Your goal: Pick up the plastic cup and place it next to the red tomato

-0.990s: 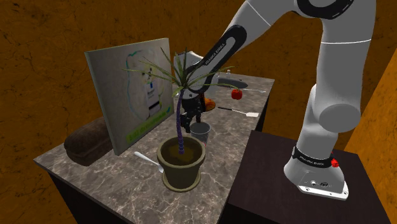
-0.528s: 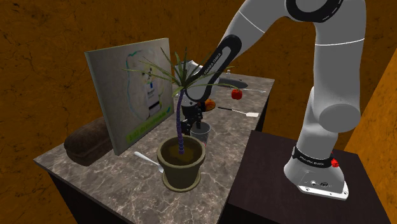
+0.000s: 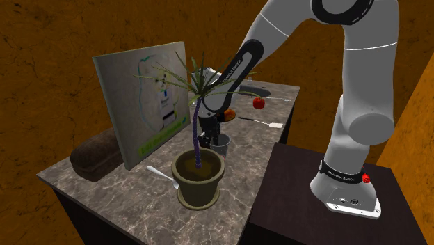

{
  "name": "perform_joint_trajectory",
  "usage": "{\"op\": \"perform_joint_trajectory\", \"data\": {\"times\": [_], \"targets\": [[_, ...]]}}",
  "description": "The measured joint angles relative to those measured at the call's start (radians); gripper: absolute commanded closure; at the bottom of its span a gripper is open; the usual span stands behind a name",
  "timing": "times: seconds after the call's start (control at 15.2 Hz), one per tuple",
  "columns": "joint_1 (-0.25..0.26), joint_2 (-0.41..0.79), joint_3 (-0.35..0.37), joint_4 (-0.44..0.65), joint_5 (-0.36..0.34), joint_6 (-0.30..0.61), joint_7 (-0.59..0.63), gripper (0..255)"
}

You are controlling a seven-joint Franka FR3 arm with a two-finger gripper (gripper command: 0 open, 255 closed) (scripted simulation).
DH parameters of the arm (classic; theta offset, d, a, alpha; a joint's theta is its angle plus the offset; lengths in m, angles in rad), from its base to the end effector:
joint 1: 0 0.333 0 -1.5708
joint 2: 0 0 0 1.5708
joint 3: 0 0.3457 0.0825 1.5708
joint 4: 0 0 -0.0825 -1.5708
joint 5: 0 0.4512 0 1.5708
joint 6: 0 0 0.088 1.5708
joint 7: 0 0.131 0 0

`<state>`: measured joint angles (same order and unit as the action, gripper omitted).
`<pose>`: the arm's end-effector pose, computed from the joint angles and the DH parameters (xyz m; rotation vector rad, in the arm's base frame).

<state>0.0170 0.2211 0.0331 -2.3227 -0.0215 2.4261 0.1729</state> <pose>0.5498 0.0278 0.1853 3.1131 -0.1653 -0.1812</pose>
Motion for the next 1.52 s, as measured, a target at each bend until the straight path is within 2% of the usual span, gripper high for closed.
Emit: {"op": "perform_joint_trajectory", "data": {"times": [0.66, 1.52], "targets": [[0.000, -0.007, 0.001, 0.000, 0.000, -0.006, 0.000, 255], [-0.002, -0.135, 0.001, 0.031, 0.009, -0.166, -0.009, 255]]}}
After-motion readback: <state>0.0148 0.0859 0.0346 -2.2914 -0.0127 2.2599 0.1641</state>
